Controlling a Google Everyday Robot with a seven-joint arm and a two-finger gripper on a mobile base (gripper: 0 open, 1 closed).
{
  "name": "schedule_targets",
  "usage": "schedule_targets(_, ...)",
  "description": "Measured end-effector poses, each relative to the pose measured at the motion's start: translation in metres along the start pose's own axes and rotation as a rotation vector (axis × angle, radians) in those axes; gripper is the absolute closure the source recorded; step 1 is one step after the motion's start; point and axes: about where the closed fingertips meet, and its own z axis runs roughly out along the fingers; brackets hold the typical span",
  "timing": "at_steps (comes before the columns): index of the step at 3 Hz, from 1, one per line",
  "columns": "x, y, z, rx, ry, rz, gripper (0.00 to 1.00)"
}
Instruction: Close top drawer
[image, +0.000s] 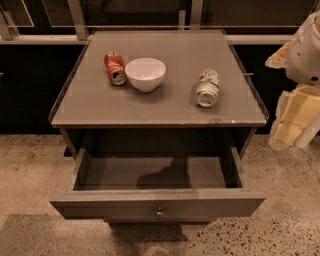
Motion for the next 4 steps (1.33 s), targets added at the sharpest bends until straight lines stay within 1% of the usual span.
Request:
schedule_targets(1, 0.000, 0.000, 0.000, 0.000, 0.000, 0.000, 0.00)
schedule_targets(2, 0.006, 0.010, 0.003, 0.024, -0.033, -0.006, 0.00)
schedule_targets(3, 0.009, 0.045, 0.014, 0.058, -0.127, -0.018, 0.00)
schedule_targets(4, 0.017, 0.087, 0.048, 0.075, -0.246, 0.059, 0.00)
